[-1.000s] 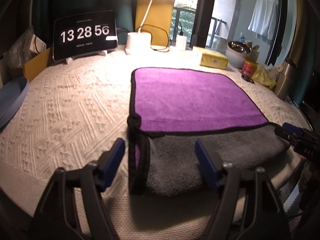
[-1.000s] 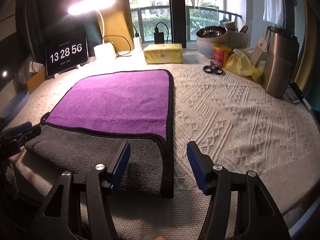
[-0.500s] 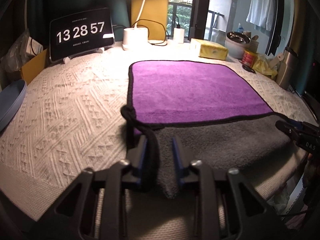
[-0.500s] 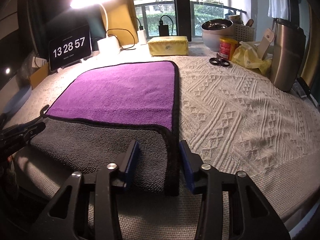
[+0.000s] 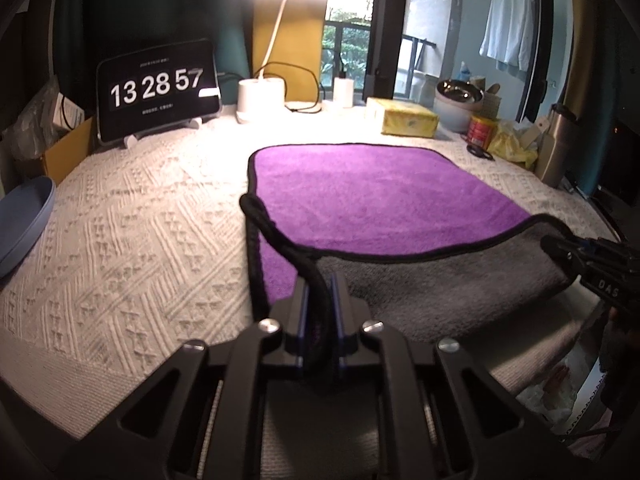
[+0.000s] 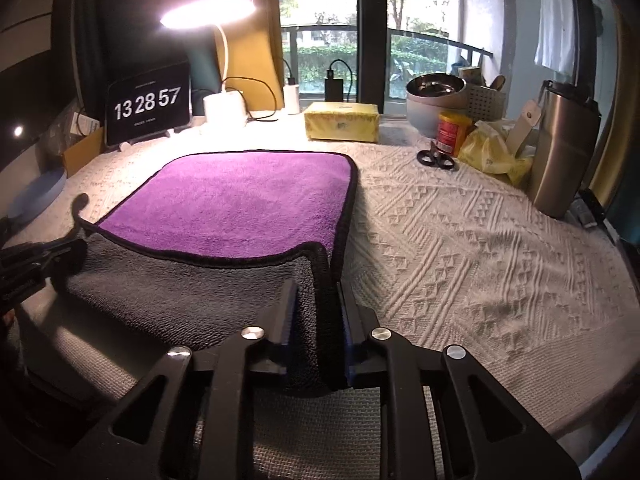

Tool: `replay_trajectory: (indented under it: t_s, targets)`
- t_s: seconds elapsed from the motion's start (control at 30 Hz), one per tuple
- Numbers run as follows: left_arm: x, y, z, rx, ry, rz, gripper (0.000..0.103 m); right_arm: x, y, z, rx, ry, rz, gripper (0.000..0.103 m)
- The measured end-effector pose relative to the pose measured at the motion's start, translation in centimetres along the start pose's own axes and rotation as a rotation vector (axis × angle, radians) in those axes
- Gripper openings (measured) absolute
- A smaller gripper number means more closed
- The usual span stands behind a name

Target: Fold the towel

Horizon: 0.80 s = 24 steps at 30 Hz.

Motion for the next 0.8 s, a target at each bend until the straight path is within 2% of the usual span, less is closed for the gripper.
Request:
replay_trajectory:
  t_s: [0.07, 0.17, 0.53, 0.57, 0.6, 0.63, 0.8]
  targets:
    - [-0.2, 0.0, 0.0, -0.002, -0.004, -0.006, 0.011, 0.4, 0.1, -0.2, -0.005, 0.023, -0.012, 0.025]
    - [-0.5, 0.1, 0.1, -0.006, -0.007, -0.014, 0.011, 0.8, 0.1, -0.6, -0.007, 0.047, -0.026, 0.025]
    - [-1.7, -0.2, 0.2, -0.002, -0.032, -0.043, 0.011, 0.3, 0.3, -1.0, -0.004, 0.043, -0.027, 0.027]
    - [-1.8, -0.2, 0.2, -0.003, -0.035, -0.045, 0.010, 0.2, 0.4, -1.0, -0.010, 0.035, -0.029, 0.024]
    - [-1.9, -0.2, 0.3, -0.002, -0.038, -0.049, 0.010, 0.0, 0.5, -0.9, -0.017, 0.024, -0.030, 0.011]
    - [-2.0, -0.3, 0.3, -0.001, -0.041, -0.050, 0.010, 0.0, 0.6, -0.8, -0.026, 0.018, -0.027, 0.006]
    - [-2.4, -0.5, 0.6, 0.005, -0.055, -0.059, 0.006, -1.0, 0.7, 0.1, -0.037, -0.027, -0.046, 0.006]
Point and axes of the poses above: each gripper's, at about its wrist camera, not at the fingertips, and x roughly the way its jaws point, y to its left, z to its top, the point moved 1 cm from there along x, roughly the way its jaws point, and after that the axes turned 13 degrees about -x, right-handed, at the moved point
